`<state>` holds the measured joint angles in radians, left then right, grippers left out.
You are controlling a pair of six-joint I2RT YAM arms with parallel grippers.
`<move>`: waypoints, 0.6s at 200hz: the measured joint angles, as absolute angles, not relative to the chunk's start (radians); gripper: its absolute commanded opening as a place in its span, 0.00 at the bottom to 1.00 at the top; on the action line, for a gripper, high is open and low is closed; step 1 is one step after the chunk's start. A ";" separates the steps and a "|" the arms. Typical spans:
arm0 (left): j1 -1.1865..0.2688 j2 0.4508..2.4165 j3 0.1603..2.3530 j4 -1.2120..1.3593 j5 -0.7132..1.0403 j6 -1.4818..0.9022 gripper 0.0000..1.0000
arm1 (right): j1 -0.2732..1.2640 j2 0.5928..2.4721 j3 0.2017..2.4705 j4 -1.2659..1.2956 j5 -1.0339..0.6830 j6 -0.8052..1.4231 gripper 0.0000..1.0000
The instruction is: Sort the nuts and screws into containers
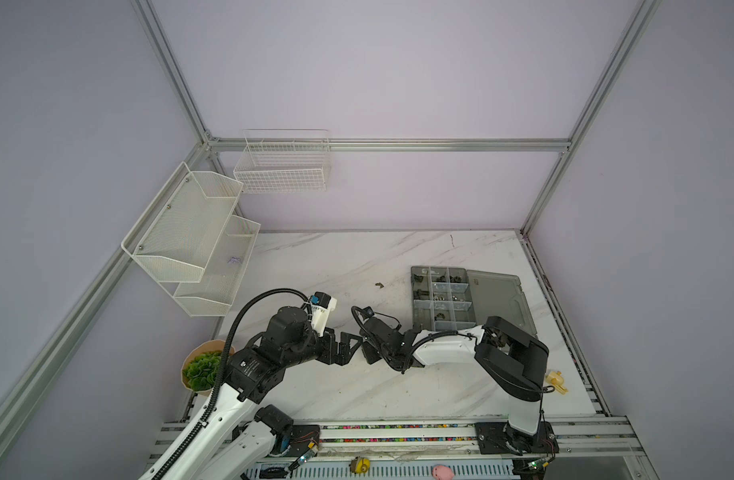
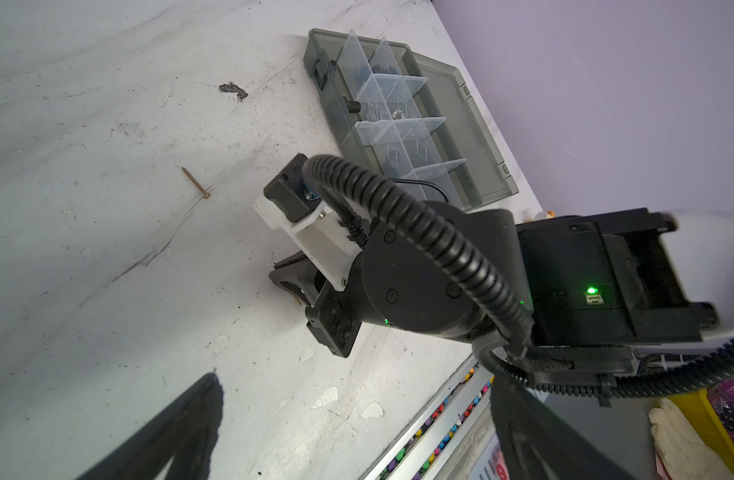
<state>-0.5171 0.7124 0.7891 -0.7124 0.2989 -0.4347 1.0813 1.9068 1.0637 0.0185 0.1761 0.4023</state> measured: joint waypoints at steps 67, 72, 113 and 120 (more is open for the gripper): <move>-0.517 0.713 0.789 -0.712 0.299 -0.435 1.00 | 0.983 1.681 1.011 -0.041 0.158 0.394 0.09; -0.517 0.713 0.789 -0.712 0.299 -0.435 0.99 | 0.962 1.652 1.005 -0.040 0.150 0.391 0.09; -0.517 0.713 0.789 -0.712 0.299 -0.435 0.99 | 0.785 1.433 0.962 -0.060 0.127 0.368 0.11; -0.517 0.714 0.789 -0.712 0.299 -0.435 1.00 | 0.762 1.410 0.958 -0.072 0.126 0.363 0.12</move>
<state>-0.5171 0.7136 0.7891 -0.7120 0.2985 -0.4347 0.7620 1.4097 0.9585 -0.0723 0.1265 0.3634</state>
